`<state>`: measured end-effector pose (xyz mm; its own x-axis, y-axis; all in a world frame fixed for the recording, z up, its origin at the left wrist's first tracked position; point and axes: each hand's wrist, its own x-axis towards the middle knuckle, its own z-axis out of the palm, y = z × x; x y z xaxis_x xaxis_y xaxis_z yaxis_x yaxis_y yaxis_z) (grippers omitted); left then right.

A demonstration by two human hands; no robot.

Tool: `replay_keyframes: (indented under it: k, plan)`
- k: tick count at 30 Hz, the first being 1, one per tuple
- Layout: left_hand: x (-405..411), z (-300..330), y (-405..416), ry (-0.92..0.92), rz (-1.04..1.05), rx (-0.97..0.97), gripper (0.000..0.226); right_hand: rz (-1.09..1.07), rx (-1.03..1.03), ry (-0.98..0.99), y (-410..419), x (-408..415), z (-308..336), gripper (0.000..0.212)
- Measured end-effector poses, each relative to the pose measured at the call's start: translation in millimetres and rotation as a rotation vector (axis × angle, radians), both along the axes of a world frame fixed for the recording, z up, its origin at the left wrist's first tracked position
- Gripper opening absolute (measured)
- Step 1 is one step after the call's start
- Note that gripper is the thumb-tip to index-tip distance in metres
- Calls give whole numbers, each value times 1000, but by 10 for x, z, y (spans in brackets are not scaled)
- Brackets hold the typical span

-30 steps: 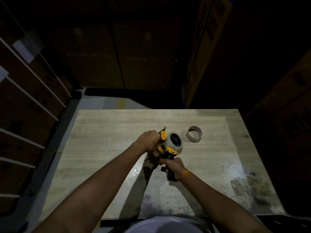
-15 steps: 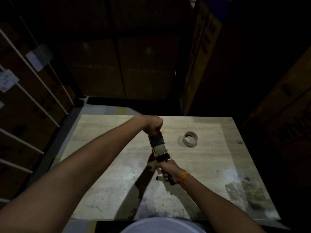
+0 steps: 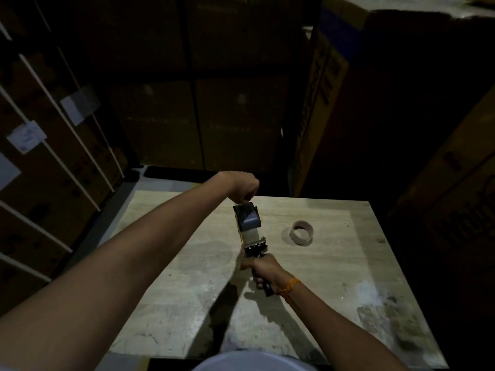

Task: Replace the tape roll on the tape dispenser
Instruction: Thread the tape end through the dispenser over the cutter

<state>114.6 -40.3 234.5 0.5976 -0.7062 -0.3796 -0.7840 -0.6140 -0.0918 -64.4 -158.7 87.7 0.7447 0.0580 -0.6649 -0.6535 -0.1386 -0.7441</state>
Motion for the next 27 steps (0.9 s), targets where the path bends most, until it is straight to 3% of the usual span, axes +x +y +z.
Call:
replay_keyframes:
  k: [6, 10, 15, 21, 27]
  plan:
    - [73, -1, -9, -32, 56, -19, 5, -12, -53, -59, 24, -32, 58, 13]
    - [178, -88, 53, 34, 113, -55, 16, -27, -64, -105, 24, -56, 61, 15]
    - [278, -90, 89, 107, 165, -106, 11, 0, -63, -114, 5, -19, 45, 25]
    - [382, -65, 190, 284, 286, -232, 19, 18, 48, -121, -41, 13, 147, 20]
    - [474, -141, 292, 488, 446, -381, 20, 78, 269, -195, -97, -16, 255, 38]
